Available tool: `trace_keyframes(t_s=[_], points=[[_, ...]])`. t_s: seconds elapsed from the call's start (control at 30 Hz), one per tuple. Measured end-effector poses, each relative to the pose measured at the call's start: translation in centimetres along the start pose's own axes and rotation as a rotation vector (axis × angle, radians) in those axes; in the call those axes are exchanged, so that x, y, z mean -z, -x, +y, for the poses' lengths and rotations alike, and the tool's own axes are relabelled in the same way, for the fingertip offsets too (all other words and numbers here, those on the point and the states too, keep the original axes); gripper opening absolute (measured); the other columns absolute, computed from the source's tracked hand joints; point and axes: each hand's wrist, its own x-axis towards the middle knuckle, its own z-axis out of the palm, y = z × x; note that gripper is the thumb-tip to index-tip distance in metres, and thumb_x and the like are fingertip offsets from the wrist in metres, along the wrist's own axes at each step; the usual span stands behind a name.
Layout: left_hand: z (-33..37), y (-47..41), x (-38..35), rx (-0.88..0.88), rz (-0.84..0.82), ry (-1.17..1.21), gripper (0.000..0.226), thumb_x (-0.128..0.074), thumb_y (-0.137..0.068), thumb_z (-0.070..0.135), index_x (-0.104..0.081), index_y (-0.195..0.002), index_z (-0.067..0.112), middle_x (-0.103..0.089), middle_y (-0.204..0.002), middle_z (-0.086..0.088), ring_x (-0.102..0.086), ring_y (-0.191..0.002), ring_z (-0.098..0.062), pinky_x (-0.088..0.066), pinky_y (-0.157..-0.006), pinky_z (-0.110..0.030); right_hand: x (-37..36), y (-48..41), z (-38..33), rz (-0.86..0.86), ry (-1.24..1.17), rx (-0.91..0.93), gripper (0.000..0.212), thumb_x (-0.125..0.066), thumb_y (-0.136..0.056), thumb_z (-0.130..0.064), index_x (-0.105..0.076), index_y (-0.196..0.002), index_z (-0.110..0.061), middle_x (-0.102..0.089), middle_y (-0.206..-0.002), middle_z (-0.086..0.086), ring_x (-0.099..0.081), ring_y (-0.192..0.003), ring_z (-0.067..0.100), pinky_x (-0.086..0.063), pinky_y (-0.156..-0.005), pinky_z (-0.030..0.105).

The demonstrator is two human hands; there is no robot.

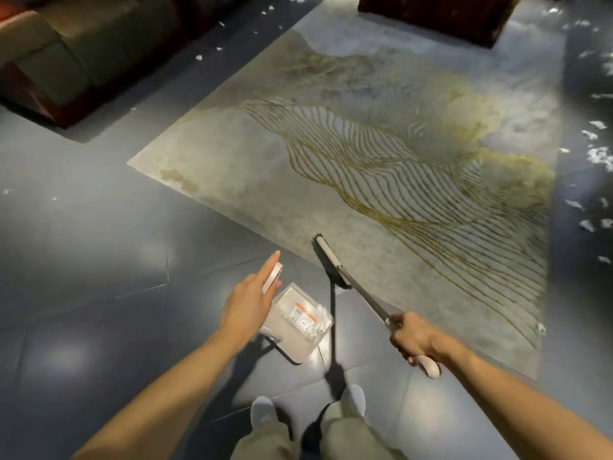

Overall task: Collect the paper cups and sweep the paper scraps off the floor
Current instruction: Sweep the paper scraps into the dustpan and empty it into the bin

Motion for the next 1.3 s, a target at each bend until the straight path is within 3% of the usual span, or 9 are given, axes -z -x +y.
trace_keyframes(t_s=[0.27,0.4,0.53,0.7,0.93,1.13,1.3], points=[[2.7,-4.9,-5.0,-0.009,-0.102,0.046,0.055,-0.045,-0.099,0.029,-0.023,-0.146,0.045,-0.058,-0.118,-0.012,-0.053,-0.110,-0.032,-0.037,-0.085,-0.032,2.5,-2.9,-0.5,-0.031,-0.077,-0.159,0.018,-0.040,-0.092,0.002,-0.051,-0.106,0.004,-0.053,-0.064,0.014,-0.048,-0.044,0.017,-0.043,-0.040,0.024],[4.3,-7.2,-5.8,-0.045,-0.102,0.082,0.053,-0.048,-0.098,0.027,-0.029,-0.144,0.045,-0.061,-0.116,-0.010,-0.055,-0.106,-0.030,-0.037,-0.081,-0.028,5.2,-3.2,-0.9,-0.055,-0.118,-0.177,0.023,-0.042,-0.091,0.003,-0.055,-0.109,0.007,-0.049,-0.059,0.012,-0.043,-0.041,0.016,-0.038,-0.038,0.022],[4.9,-7.9,-5.9,-0.104,-0.189,0.049,0.050,-0.048,-0.097,0.031,-0.032,-0.141,0.049,-0.061,-0.119,-0.009,-0.054,-0.111,-0.030,-0.041,-0.090,-0.034,8.2,-2.1,-1.3,-0.039,-0.131,-0.163,0.016,-0.044,-0.089,0.003,-0.058,-0.096,0.006,-0.048,-0.055,0.010,-0.041,-0.036,0.014,-0.035,-0.038,0.021],[6.5,-8.3,-7.0,-0.183,-0.224,0.022,0.050,-0.044,-0.099,0.034,-0.027,-0.144,0.047,-0.061,-0.116,-0.012,-0.055,-0.109,-0.033,-0.042,-0.092,-0.038,9.5,-0.5,-0.4,-0.049,-0.107,-0.171,0.020,-0.044,-0.091,0.001,-0.059,-0.105,0.004,-0.050,-0.055,0.008,-0.041,-0.034,0.012,-0.036,-0.035,0.018],[7.8,-9.7,-8.4,-0.244,-0.298,-0.022,0.055,-0.045,-0.099,0.028,-0.022,-0.143,0.053,-0.060,-0.112,-0.012,-0.054,-0.104,-0.035,-0.042,-0.089,-0.039,12.7,0.7,0.9,-0.094,-0.526,-0.248,0.013,-0.041,-0.092,0.006,-0.052,-0.087,0.005,-0.040,-0.039,0.003,-0.034,-0.027,0.008,-0.029,-0.030,0.012],[7.9,-10.5,-8.1,-0.243,-0.259,-0.002,0.054,-0.047,-0.098,0.030,-0.025,-0.143,0.051,-0.064,-0.107,-0.012,-0.056,-0.100,-0.034,-0.037,-0.077,-0.030,13.6,1.6,1.5,-0.062,-0.544,-0.233,0.016,-0.040,-0.092,0.005,-0.056,-0.090,0.005,-0.041,-0.042,0.004,-0.035,-0.029,0.008,-0.030,-0.030,0.013],[7.8,-10.0,-7.7,-0.211,-0.268,0.006,0.053,-0.046,-0.099,0.028,-0.027,-0.144,0.047,-0.065,-0.104,-0.012,-0.058,-0.093,-0.033,-0.041,-0.077,-0.033,13.7,1.3,2.1,-0.027,-0.550,-0.222,0.019,-0.037,-0.093,0.004,-0.055,-0.086,0.004,-0.041,-0.045,0.005,-0.035,-0.029,0.008,-0.030,-0.029,0.013]])
